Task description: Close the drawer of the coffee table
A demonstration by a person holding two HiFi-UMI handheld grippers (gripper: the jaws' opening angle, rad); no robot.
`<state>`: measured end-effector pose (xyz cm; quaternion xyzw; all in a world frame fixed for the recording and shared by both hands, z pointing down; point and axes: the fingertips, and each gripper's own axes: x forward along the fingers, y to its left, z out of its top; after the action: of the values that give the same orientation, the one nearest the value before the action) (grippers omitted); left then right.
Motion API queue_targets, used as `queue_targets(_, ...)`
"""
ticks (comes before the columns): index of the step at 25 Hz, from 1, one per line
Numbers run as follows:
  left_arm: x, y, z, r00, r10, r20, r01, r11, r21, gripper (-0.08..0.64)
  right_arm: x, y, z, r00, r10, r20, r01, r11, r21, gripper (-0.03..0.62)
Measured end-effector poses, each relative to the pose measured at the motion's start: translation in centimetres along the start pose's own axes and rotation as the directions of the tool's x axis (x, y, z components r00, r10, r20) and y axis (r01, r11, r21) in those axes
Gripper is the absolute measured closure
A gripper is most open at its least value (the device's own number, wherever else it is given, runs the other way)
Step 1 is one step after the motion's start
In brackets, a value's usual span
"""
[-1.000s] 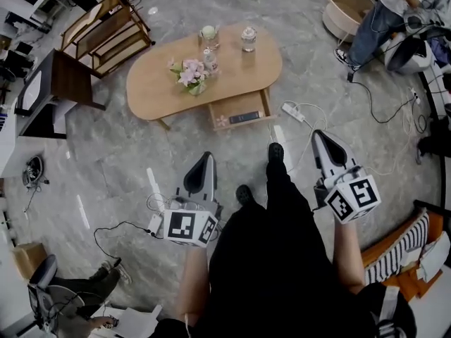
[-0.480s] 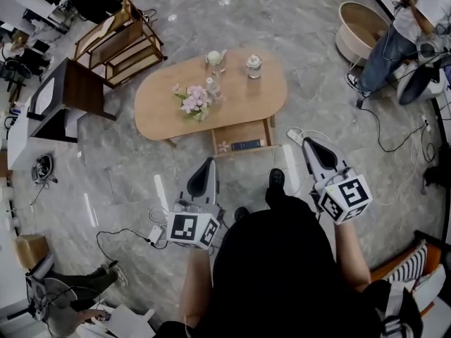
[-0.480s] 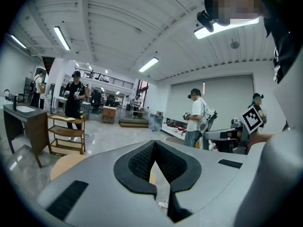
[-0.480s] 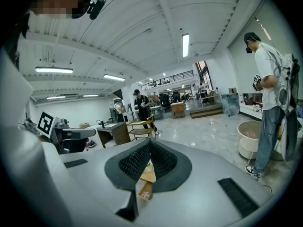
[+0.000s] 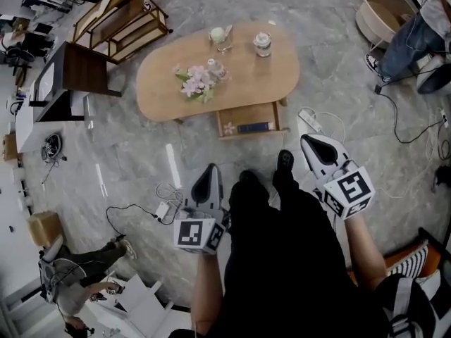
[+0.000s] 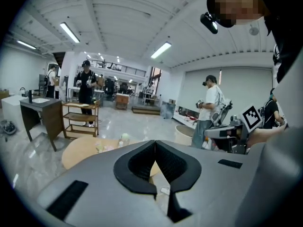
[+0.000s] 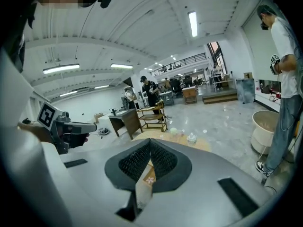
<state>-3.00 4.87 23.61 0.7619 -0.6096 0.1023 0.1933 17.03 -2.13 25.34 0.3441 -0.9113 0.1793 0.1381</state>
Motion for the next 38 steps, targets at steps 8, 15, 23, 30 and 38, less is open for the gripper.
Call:
queue_targets(8, 1.4, 2.8, -4.3, 0.991, -0.005, -0.136, -0.001, 0.999, -0.049, 0.546, 3.1, -1.1, -3.4, 0.995, -0.015, -0.096, 0.017, 1.0, 0.024, 0.581)
queue_targets(15, 5.2, 7.7, -9.8, 0.963, -0.083, -0.257, 0.062, 0.994, -0.092, 0.546, 6.5, -1.6, -8.1, 0.966, -0.084, -0.245, 0.059, 0.992, -0.11, 0.58)
queue_targets(23, 10.2, 14.0, -17.3, 0.909, -0.171, -0.38, 0.155, 0.985, -0.072, 0.546, 10.0, -1.2, -15.8, 0.893, -0.161, -0.421, 0.124, 0.986, -0.113, 0.58)
queue_targets(30, 14.2, 18.3, -23.0, 0.871, -0.205, -0.447, 0.217, 0.976, -0.026, 0.545, 13.4, -3.4, -21.7, 0.837, -0.208, -0.506, 0.142, 0.976, -0.167, 0.58)
queue_targets(38, 18.5, 19.2, -31.7, 0.828, -0.251, -0.501, 0.282, 0.959, -0.013, 0.503, 17.2, -6.4, -30.7, 0.798, -0.153, -0.583, 0.072, 0.984, -0.16, 0.58)
